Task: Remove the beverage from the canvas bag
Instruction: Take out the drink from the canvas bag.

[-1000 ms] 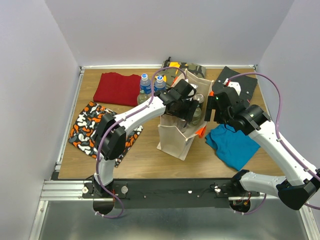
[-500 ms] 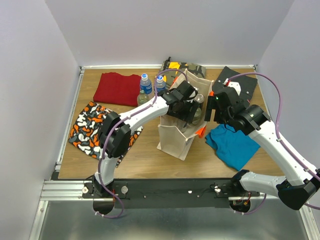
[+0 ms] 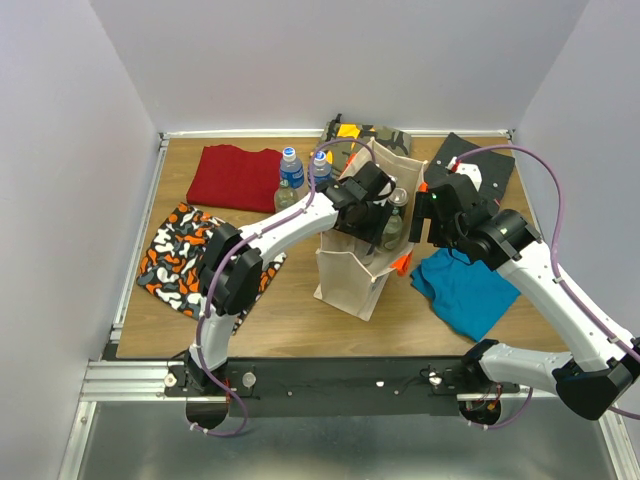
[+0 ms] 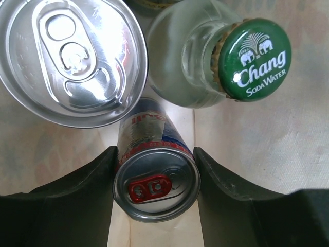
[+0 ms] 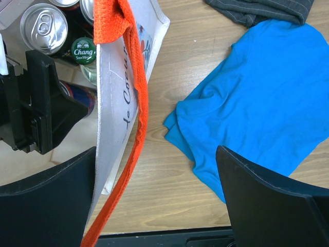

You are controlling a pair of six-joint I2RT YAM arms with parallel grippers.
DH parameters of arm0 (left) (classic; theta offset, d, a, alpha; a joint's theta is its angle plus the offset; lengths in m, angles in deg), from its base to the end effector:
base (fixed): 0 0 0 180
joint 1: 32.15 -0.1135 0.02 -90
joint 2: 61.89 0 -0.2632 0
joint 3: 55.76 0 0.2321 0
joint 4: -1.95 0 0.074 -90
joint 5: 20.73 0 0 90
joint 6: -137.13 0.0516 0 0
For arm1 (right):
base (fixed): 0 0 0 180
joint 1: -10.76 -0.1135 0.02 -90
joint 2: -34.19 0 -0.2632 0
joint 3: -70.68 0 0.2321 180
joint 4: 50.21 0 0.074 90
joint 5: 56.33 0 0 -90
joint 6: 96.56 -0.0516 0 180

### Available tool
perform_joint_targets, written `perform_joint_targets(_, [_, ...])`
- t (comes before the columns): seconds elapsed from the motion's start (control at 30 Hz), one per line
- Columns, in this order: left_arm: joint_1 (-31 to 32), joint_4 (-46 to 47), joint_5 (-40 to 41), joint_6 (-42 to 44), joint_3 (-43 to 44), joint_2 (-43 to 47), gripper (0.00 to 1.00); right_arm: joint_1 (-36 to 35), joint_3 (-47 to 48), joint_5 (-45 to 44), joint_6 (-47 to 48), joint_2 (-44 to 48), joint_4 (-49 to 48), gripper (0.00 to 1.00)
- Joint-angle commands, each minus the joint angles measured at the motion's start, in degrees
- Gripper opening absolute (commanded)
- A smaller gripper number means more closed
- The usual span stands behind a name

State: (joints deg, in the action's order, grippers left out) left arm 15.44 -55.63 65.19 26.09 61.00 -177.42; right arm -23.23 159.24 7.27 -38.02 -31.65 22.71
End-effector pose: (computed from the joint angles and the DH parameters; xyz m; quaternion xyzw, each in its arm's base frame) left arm 0.2907 -0.3237 0.2515 0.2297 0.9287 -0.1912 0.2197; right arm 0.1814 0.0946 0.3509 0.0575 0.9169 -0.0015 0.3949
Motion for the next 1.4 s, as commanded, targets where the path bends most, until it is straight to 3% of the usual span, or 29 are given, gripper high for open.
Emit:
perform_joint_targets(0.0, [0.04,-1.62,0.30,0.47,3.60,0.21,0.00,0.25,0.51,-2.43,0.09,0.10,-1.07,1.00])
perform_joint_targets(0.47, [0.04,-18.14,0.82,5.57,26.35,-1.46,0.00,0.25,1.39,-1.03,0.87,-0.86,-2.12,1.00])
perform_joint_targets(0.93, [-0.13,-23.42,-0.93,6.45,29.53,3.11,0.00,0.34,2.18,-0.24,1.76,-0.78,-2.56,1.00])
perform_joint_targets(1.13, [-0.66,-25.61,-5.32,7.41,33.57,4.25,0.00,0.34,1.92,0.20,2.11,-0.95,-3.09,1.00])
perform_joint_targets(1.37, [-0.75,-22.64,-3.32,5.84,33.23,8.99,0.00,0.25,2.79,0.55,3.07,-1.39,-3.88,1.00])
